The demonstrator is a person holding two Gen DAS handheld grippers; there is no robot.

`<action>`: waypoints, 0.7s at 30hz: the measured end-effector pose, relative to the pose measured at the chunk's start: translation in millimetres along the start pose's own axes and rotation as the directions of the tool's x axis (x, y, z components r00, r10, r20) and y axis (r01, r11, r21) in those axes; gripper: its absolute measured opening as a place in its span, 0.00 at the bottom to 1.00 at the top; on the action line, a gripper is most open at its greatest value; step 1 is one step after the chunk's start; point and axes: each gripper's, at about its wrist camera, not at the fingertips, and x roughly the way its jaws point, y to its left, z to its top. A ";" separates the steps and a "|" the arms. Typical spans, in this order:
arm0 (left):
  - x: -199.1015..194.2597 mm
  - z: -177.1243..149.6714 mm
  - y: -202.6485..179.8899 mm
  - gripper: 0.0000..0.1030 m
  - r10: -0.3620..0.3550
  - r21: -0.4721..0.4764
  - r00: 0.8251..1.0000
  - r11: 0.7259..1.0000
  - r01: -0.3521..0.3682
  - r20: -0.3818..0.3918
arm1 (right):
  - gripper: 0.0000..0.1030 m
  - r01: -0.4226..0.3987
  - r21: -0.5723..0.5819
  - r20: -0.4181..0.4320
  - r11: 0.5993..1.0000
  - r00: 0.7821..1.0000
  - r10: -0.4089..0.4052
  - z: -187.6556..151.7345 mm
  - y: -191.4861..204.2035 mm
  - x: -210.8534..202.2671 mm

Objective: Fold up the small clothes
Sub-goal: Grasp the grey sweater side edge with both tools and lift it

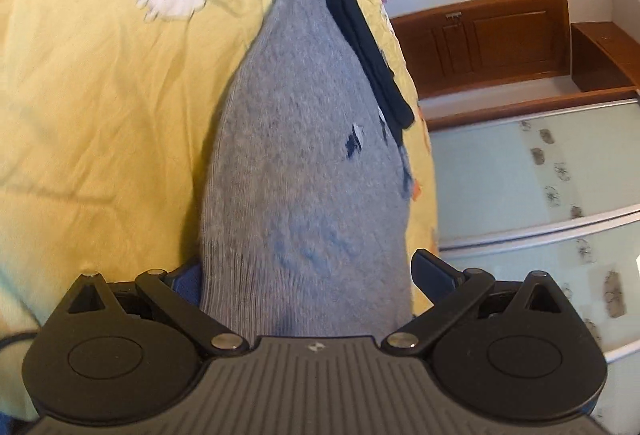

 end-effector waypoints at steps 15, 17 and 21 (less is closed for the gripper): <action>3.4 -2.8 3.8 0.51 0.055 0.008 0.997 0.998 -0.055 -0.057 | 0.33 0.023 0.044 -0.060 0.999 0.998 -0.021 -36.2 -8.3 -10.1; 5.0 -1.7 6.1 0.16 0.139 0.016 0.988 0.990 -0.138 -0.070 | 0.07 0.088 0.033 -0.069 0.996 0.994 -0.086 -37.4 -12.5 -8.1; 5.1 -1.8 -0.6 0.05 0.211 0.073 0.975 0.976 -0.206 -0.069 | 0.08 0.093 0.010 -0.053 0.996 0.994 -0.092 -41.8 -15.1 -7.6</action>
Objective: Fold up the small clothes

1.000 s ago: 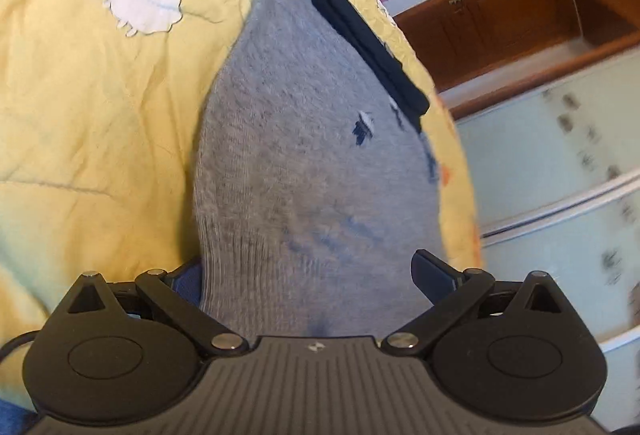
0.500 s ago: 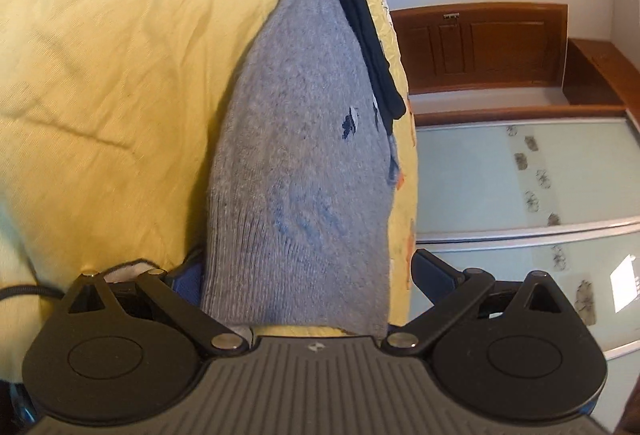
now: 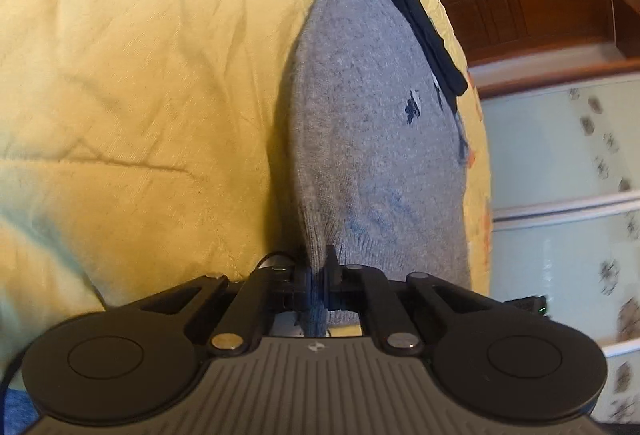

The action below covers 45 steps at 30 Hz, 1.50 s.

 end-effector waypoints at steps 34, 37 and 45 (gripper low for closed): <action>110.0 381.5 -123.2 0.05 -0.062 0.214 0.913 0.976 -0.028 0.403 | 0.10 -0.284 0.073 0.432 0.956 0.873 0.226 382.5 19.2 123.0; 125.5 394.0 -121.6 0.09 0.028 0.226 0.904 0.965 -0.137 0.427 | 0.17 -0.261 0.082 0.449 0.962 0.871 0.198 394.1 13.4 135.2; 84.6 338.0 -80.7 0.84 0.178 0.044 0.831 0.971 -0.236 0.527 | 0.76 -0.115 -0.053 0.515 0.992 0.848 0.126 330.8 39.1 96.7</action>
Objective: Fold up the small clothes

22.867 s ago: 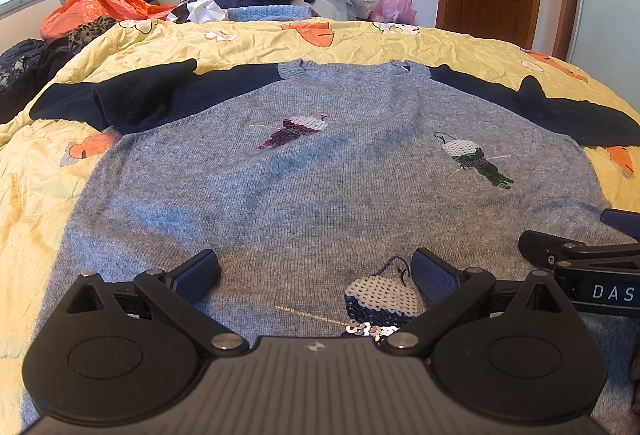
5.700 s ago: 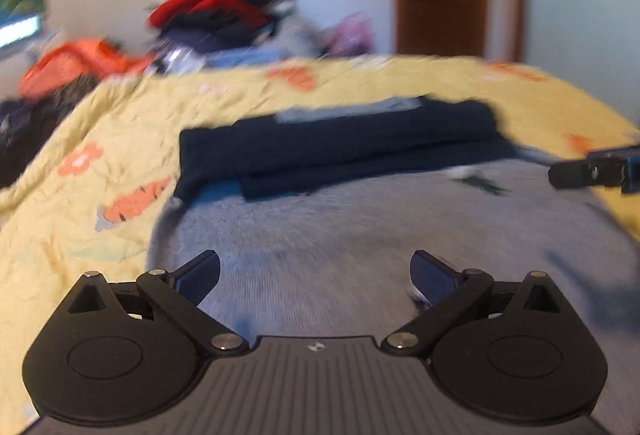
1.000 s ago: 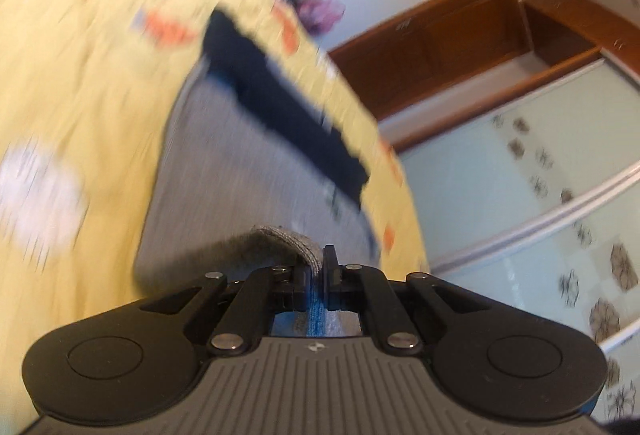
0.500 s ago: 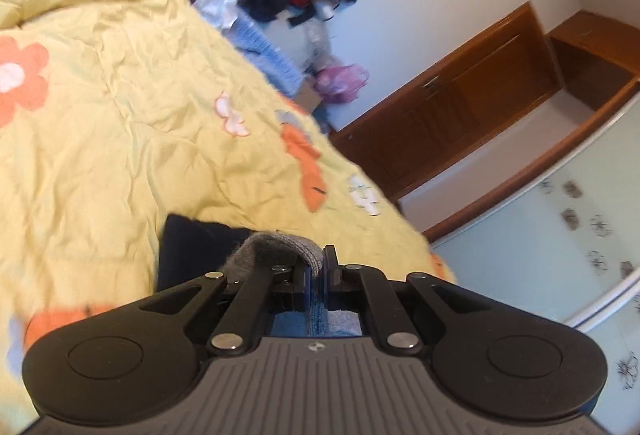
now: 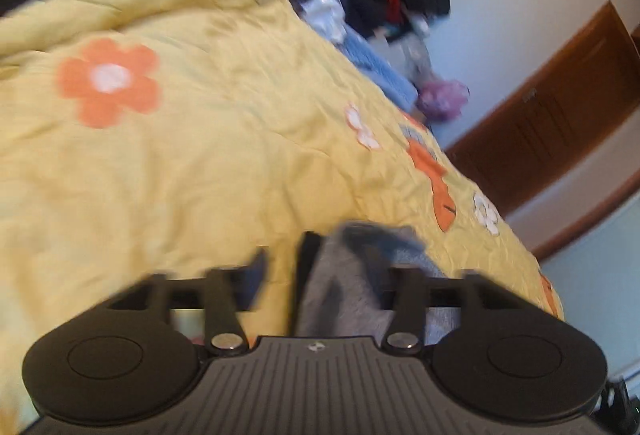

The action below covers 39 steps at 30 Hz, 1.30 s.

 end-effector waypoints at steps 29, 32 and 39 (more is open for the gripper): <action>-46.2 -126.8 -7.9 0.06 -0.009 -0.085 0.999 0.996 0.005 -0.042 | 0.10 0.280 -0.082 0.057 0.957 0.959 -0.276 -121.2 6.8 -47.4; -64.8 -122.0 -15.4 0.06 -0.064 -0.055 0.997 0.997 0.062 -0.034 | 0.10 0.235 -0.097 0.065 0.967 0.971 -0.230 -117.5 17.4 -60.6; -132.8 -130.5 -13.6 0.05 -0.191 0.005 0.980 0.982 0.191 -0.058 | 0.10 0.132 -0.186 0.016 0.974 0.991 -0.132 -117.5 46.4 -116.6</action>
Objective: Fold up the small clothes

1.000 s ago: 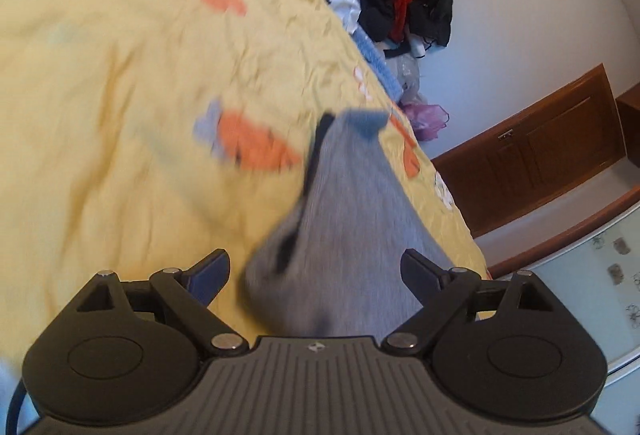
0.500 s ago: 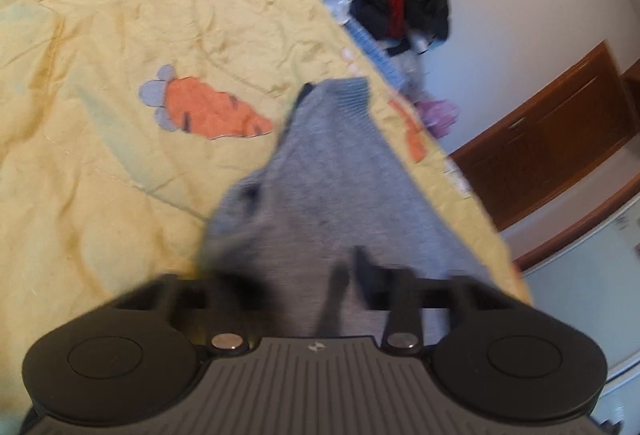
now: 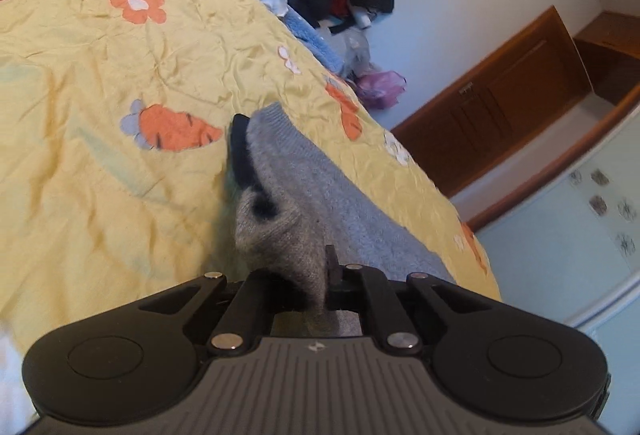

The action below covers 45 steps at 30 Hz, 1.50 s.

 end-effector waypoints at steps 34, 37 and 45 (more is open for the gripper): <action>186.9 85.6 -26.3 0.05 0.331 0.594 0.943 0.764 -0.251 -0.027 | 0.10 0.116 -0.374 -0.237 0.920 0.947 -0.216 81.5 0.4 144.7; 184.1 88.7 -17.6 0.04 0.391 0.573 0.918 0.738 -0.357 0.068 | 0.09 0.133 -0.313 -0.115 0.940 0.977 -0.177 89.3 -5.3 123.9; 158.2 68.3 -42.2 0.22 0.496 0.604 0.833 0.593 -0.532 0.246 | 0.44 0.201 -0.298 -0.065 0.933 0.971 -0.230 65.5 -4.4 110.6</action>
